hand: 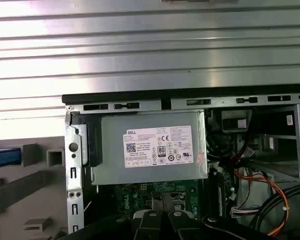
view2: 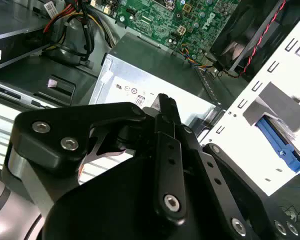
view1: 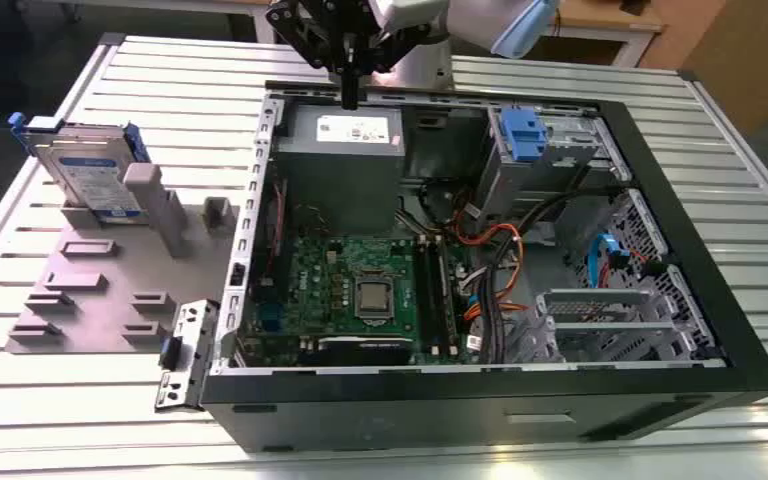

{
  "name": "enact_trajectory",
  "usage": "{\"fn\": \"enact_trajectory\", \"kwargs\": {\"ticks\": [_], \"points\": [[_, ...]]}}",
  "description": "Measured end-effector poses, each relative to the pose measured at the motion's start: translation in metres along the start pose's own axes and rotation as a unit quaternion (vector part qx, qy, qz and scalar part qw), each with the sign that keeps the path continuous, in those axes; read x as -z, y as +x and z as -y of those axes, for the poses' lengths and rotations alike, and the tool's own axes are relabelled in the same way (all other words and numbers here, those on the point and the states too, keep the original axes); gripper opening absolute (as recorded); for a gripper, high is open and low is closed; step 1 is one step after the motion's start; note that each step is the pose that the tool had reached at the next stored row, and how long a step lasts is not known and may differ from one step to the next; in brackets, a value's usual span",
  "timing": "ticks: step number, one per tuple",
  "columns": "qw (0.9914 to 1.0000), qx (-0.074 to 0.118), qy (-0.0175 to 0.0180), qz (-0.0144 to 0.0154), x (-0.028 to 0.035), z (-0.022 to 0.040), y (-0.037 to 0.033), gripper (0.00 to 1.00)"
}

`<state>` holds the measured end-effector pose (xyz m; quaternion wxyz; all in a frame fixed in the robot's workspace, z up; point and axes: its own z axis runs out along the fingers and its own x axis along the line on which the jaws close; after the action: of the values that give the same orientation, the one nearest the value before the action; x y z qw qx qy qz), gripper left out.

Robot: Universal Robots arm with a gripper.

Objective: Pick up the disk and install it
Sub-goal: 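Reach for the disk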

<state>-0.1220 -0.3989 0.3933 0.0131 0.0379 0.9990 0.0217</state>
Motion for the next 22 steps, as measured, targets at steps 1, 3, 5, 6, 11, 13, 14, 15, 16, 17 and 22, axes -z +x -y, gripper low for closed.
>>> {"fn": "enact_trajectory", "kwargs": {"ticks": [1,3,5,6,11,13,14,15,16,17,22], "points": [[1.00000,0.000,0.0000,0.0000,0.0000,0.0000,0.0000,0.11],[1.00000,0.000,0.0000,0.0000,0.0000,0.0000,0.0000,0.11],[1.00000,0.000,0.0000,0.0000,0.0000,0.0000,0.0000,0.11],[1.00000,0.000,0.0000,0.0000,0.0000,0.0000,0.0000,0.11],[1.00000,0.000,0.0000,0.0000,0.0000,0.0000,0.0000,0.11],[1.00000,0.000,0.0000,0.0000,0.0000,0.0000,0.0006,0.11],[1.00000,0.000,0.0000,0.0000,0.0000,0.0001,0.0014,0.11],[1.00000,0.000,0.0000,0.0000,0.0000,0.0002,0.0025,0.11],[1.00000,0.000,0.0000,0.0000,0.0001,0.0003,0.0036,0.11],[1.00000,0.000,0.0000,0.0000,0.0001,0.0004,0.0048,0.11],[1.00000,0.000,0.0000,0.0000,0.0003,0.0010,0.0125,0.11]]}}
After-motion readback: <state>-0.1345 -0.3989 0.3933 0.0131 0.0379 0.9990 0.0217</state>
